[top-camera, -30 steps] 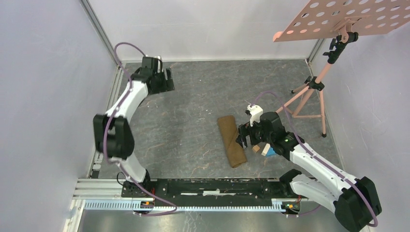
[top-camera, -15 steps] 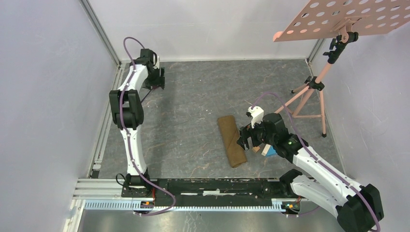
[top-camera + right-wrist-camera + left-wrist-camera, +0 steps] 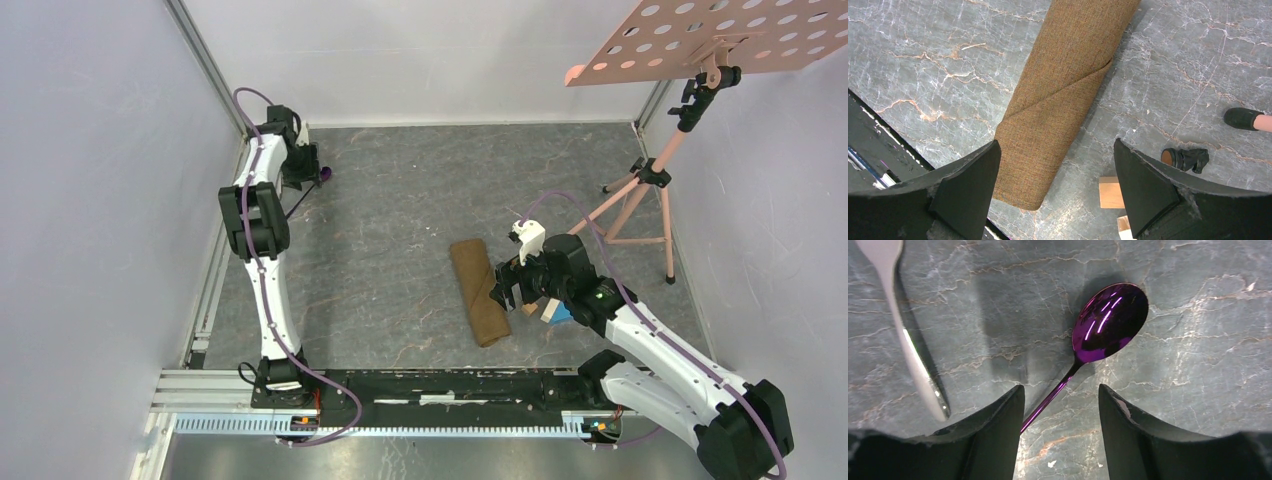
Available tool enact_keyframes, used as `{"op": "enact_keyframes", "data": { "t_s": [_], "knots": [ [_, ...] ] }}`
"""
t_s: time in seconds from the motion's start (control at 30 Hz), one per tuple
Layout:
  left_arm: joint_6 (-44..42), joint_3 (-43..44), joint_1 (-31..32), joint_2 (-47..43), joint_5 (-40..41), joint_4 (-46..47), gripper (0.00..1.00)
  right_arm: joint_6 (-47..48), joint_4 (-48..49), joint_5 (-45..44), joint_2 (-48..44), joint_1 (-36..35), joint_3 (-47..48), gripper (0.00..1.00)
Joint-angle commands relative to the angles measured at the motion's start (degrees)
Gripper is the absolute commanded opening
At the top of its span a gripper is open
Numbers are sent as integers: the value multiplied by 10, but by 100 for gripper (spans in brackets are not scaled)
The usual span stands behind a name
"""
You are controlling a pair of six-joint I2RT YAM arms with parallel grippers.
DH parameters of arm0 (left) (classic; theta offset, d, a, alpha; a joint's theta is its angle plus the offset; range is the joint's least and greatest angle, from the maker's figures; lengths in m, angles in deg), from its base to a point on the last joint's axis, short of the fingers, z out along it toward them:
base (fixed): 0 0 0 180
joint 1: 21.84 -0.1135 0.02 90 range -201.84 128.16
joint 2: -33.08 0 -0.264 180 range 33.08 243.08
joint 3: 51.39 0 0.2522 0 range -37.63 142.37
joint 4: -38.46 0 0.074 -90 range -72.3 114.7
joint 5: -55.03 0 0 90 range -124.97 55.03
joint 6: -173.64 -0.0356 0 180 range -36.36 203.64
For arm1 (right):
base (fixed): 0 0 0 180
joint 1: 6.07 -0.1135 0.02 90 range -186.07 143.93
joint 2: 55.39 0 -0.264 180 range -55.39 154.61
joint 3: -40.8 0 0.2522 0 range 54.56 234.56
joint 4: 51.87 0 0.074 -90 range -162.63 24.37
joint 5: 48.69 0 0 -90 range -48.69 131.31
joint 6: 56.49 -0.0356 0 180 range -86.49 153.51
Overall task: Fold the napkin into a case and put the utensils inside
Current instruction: Pick up the spoon from the corner of the board, then insert the spoon into the folded napkin.
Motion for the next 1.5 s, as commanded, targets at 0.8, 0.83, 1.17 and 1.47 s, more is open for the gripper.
{"op": "enact_keyframes", "data": {
  "t_s": [0.8, 0.83, 1.17, 1.47],
  "knots": [
    [-38, 39, 6, 40, -24, -20, 34, -3, 9, -4, -5, 0, 14, 89],
    [-39, 39, 9, 41, -24, -20, 32, -3, 9, -4, -5, 0, 14, 89],
    [74, -24, 69, -76, 50, -13, 2, -52, 37, -32, 37, 24, -8, 85],
    [458, -307, 276, -394, 197, 51, 2, -45, 40, 30, 50, 40, -50, 77]
  ]
}}
